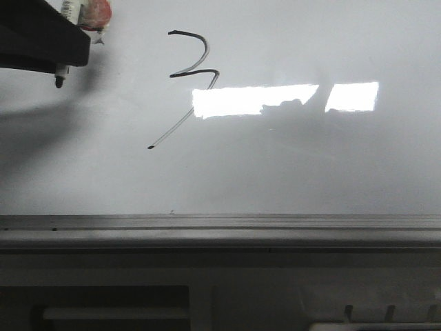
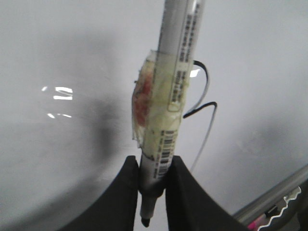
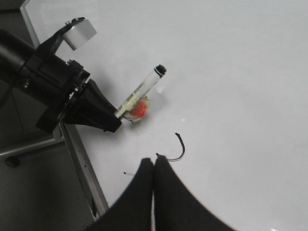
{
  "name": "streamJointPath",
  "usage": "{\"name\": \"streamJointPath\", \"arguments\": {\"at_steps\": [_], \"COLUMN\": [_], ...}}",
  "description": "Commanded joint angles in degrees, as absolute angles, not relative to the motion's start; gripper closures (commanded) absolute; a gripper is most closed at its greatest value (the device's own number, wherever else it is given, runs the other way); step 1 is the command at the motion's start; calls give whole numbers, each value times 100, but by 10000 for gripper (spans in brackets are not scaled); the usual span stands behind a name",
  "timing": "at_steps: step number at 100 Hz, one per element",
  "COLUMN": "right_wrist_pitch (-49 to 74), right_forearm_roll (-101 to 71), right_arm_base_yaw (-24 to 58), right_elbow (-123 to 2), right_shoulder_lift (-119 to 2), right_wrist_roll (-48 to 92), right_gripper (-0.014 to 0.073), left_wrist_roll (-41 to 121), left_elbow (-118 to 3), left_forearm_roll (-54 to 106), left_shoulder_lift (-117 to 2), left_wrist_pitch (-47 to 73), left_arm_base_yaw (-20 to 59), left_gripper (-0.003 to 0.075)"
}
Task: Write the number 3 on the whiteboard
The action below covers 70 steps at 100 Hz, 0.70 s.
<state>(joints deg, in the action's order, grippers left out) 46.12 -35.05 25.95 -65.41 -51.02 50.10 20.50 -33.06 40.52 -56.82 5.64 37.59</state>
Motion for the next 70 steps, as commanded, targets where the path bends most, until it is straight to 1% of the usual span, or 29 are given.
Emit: {"name": "streamJointPath", "arguments": {"at_steps": [1, 24, 70], "right_wrist_pitch": [4022, 3615, 3713], "right_forearm_roll": [-3654, -3654, -3811], "right_arm_base_yaw": [2556, 2556, 2556], "right_elbow": [-6599, -6330, -6308], "right_shoulder_lift": [-5034, -5034, -5034], "right_wrist_roll": [5005, 4873, 4825], "right_gripper": [656, 656, 656], "left_wrist_roll": [1982, 1982, 1982], "left_elbow": [-3377, -3355, -3366], "left_forearm_roll": [4187, 4591, 4591], "left_shoulder_lift": [-5660, -5988, -6385], "left_wrist_pitch": [-90, -107, -315], "left_arm_base_yaw": [3748, 3511, 3488], "left_gripper": [741, 741, 741]}}
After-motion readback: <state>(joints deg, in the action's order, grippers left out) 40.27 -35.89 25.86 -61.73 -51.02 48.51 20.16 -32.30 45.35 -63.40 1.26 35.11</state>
